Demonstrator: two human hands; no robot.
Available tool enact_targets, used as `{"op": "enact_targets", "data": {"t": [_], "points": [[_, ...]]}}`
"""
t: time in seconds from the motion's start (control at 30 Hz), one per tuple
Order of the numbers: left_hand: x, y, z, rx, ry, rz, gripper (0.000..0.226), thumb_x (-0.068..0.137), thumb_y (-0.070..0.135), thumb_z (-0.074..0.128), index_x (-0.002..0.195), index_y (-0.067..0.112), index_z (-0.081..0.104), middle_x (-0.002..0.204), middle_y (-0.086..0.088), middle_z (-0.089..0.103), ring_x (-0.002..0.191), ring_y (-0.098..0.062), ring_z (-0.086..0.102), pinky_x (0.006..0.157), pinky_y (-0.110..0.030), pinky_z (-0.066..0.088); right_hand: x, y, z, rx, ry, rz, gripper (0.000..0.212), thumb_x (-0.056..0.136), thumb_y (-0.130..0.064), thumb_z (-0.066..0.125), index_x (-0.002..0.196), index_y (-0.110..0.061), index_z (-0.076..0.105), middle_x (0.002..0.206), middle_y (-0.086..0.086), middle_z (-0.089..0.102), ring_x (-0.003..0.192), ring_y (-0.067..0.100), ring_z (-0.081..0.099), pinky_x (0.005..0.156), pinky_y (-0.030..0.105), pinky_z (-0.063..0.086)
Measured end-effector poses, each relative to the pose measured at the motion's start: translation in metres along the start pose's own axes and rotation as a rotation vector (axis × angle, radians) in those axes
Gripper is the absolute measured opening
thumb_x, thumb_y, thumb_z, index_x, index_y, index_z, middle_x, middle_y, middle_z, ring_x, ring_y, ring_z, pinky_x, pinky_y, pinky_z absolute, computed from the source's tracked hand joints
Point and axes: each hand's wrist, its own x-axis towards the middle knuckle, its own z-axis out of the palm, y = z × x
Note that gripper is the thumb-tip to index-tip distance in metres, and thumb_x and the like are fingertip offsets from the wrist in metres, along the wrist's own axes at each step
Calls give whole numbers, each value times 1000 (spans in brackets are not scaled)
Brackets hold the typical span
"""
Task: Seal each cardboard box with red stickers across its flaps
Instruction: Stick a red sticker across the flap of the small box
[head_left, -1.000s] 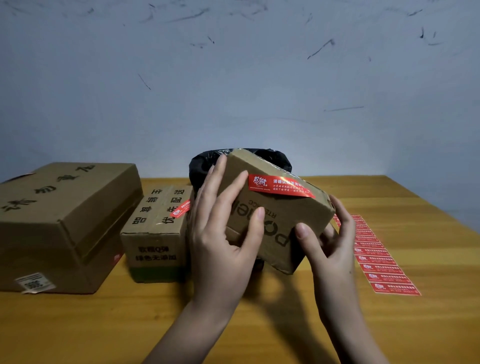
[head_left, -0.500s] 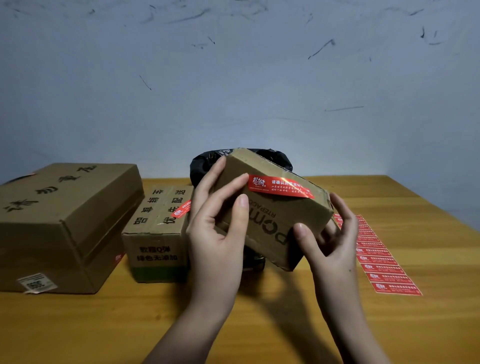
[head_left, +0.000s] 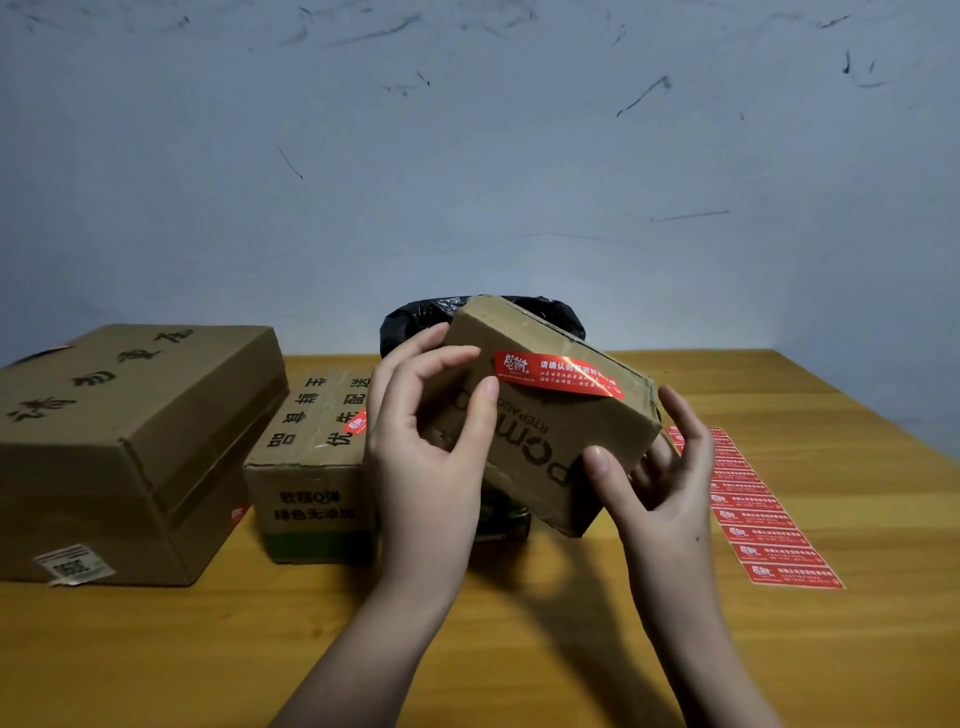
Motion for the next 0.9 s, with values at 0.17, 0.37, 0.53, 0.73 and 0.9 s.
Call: {"op": "enact_targets", "data": {"t": [0.17, 0.37, 0.53, 0.73, 0.9], "points": [[0, -3, 3, 81, 41, 44, 16, 86, 20, 65, 101, 25, 65, 121, 6, 52, 118, -3, 51, 94, -17, 43, -2, 0, 0, -28, 10, -17, 90, 59, -48, 80, 137, -41, 36, 130, -1, 60, 118, 11, 60, 105, 47, 44], [-2, -1, 4, 43, 67, 17, 8, 86, 22, 65, 92, 26, 67, 118, 13, 52, 116, -1, 52, 93, -17, 44, -3, 0, -1, -55, 20, -46, 93, 58, -55, 82, 137, -41, 36, 132, 2, 59, 122, 14, 57, 105, 49, 43], [1, 3, 2, 33, 48, -26, 3, 84, 28, 65, 86, 30, 66, 114, 19, 50, 115, 0, 52, 94, -23, 46, -2, -1, -1, -79, 26, -62, 94, 58, -64, 79, 138, -42, 35, 134, 1, 56, 125, 15, 54, 104, 49, 44], [2, 0, 5, 239, 82, 150, 9, 88, 29, 61, 88, 20, 64, 112, 9, 41, 117, -4, 46, 97, -28, 44, -3, 1, 0, -64, 34, -75, 85, 63, -42, 77, 137, -40, 35, 133, 2, 57, 122, 15, 56, 104, 48, 45], [2, -7, 5, 472, 101, 355, 15, 92, 23, 59, 93, 9, 63, 107, -9, 48, 104, -19, 49, 90, -39, 47, -4, 0, 2, -61, 42, -73, 85, 63, -41, 76, 137, -39, 35, 132, 1, 58, 120, 12, 58, 104, 45, 46]]}}
